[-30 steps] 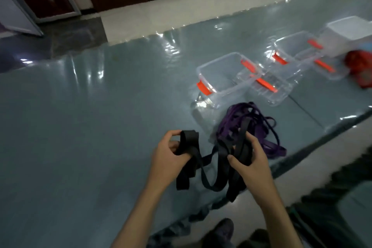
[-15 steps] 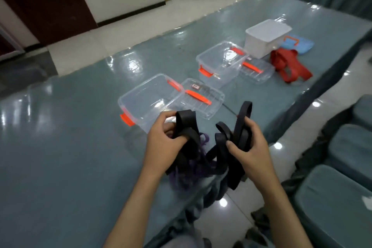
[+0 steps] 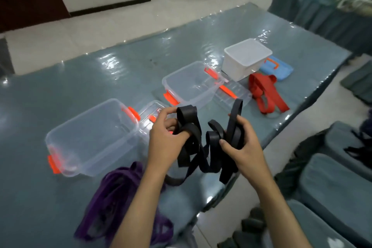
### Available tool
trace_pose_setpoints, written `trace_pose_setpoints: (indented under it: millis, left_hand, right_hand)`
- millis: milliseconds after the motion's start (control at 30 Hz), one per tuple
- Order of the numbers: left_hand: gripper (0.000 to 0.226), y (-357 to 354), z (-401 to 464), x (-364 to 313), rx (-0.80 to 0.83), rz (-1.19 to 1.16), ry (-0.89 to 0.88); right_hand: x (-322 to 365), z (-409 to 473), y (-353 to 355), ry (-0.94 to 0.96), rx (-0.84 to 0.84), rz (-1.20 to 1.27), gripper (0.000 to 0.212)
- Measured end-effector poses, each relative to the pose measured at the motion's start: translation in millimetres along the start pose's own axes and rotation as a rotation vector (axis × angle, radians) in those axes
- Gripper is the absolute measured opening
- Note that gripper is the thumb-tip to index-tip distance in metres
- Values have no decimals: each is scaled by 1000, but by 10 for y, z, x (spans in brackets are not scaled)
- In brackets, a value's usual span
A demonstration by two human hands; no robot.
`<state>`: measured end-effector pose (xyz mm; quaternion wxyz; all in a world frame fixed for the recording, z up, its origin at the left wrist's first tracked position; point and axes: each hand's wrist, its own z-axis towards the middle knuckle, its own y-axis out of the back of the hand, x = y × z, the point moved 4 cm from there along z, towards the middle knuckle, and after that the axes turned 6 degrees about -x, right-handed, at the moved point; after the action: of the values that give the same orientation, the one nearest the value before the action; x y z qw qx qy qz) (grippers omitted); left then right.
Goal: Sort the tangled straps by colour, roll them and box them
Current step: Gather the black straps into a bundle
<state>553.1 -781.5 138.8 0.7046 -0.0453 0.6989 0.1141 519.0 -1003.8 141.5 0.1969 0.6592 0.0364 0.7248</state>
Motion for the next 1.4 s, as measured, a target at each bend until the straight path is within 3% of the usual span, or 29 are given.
trace_pose_setpoints:
  millis: [200, 400, 700, 867, 1000, 1100, 1267, 1400]
  left_hand:
    - [45, -591, 431, 40, 20, 5, 44]
    - [49, -1263, 662, 427, 37, 108, 131]
    - [43, -2277, 783, 1146, -43, 500, 376]
    - [33, -2522, 879, 1300, -168, 644, 531]
    - [26, -2600, 881, 1340, -248, 750, 580]
    - [53, -2569, 846, 1396, -228, 849, 652]
    - [124, -2395, 734, 1473, 65, 893, 773]
    - [137, -2337, 613, 1461, 190, 893, 739]
  right_hand:
    - [-235, 785, 319, 31, 7, -46, 70]
    - [-806, 1423, 515, 16, 128, -92, 73]
    - [-2124, 2215, 474, -168, 632, -294, 69]
    - [-2386, 2466, 403, -71, 851, -415, 57]
    - [-2474, 2529, 153, 56, 1043, -499, 77]
    - [-2582, 2483, 85, 133, 1163, -680, 80]
    - [-2662, 2527, 187, 213, 1110, -818, 78]
    - [-2608, 2615, 396, 236, 1019, -849, 79]
